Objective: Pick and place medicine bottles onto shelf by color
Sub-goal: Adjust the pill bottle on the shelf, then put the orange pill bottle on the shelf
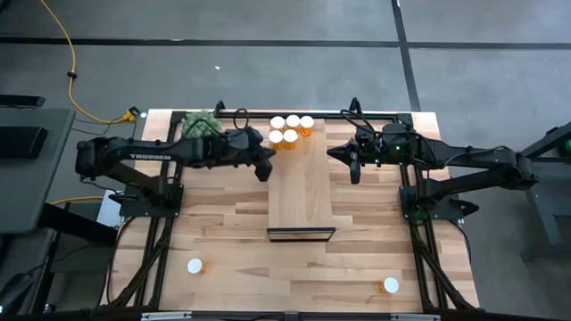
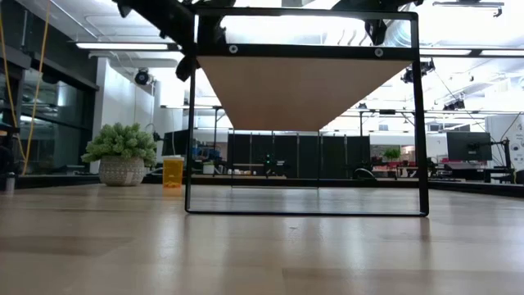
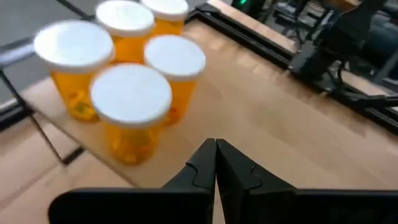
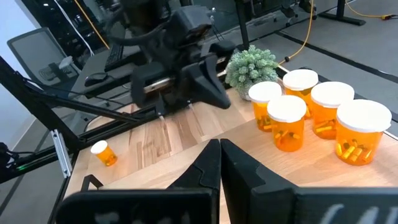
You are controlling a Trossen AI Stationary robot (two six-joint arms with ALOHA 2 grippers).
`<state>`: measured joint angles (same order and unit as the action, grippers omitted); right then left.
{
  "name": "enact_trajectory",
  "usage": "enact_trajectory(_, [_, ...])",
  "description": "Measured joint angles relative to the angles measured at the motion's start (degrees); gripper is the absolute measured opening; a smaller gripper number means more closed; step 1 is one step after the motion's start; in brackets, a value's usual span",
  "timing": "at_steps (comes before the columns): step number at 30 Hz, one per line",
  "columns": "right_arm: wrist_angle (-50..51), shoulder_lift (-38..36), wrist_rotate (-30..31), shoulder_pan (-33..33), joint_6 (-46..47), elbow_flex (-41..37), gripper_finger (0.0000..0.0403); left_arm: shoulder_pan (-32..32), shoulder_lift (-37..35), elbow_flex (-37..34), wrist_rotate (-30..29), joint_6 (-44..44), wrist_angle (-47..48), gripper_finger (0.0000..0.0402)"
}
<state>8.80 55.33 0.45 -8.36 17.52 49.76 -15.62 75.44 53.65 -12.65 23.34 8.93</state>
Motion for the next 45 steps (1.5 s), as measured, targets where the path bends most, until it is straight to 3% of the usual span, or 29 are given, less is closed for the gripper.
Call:
enact_trajectory(7, [-0.02, 0.0, 0.0, -0.02, 0.26, 0.0, 0.0, -5.05, 2.12, -0.59, 7.36, -1.71, -0.96, 0.0])
enact_trajectory(24, [-0.02, 0.0, 0.0, -0.02, 0.44, 0.0, 0.0, -7.67, 2.91, -0.57, 7.36, -5.51, -2.34, 0.0])
enact_trajectory(29, [-0.02, 0.0, 0.0, -0.02, 0.44, 0.0, 0.0, -7.6, 1.33, -0.57, 11.11, -4.52, -1.29, 0.0])
enact_trajectory(36, [-0.04, 0.0, -0.01, -0.02, -0.69, 0.0, 0.0, -7.33, -9.71, -0.57, 20.12, -3.61, 0.25, 0.0])
enact_trajectory(41, [-0.09, 0.0, 0.0, -0.02, -1.51, 0.0, 0.0, -4.47, -20.51, -2.48, 16.8, -8.3, -4.28, 0.0])
enact_trajectory(45, [-0.13, 0.0, -0.01, -0.02, -1.53, 0.0, 0.0, -2.38, -29.1, -9.86, 15.14, -10.01, -13.9, 0.0])
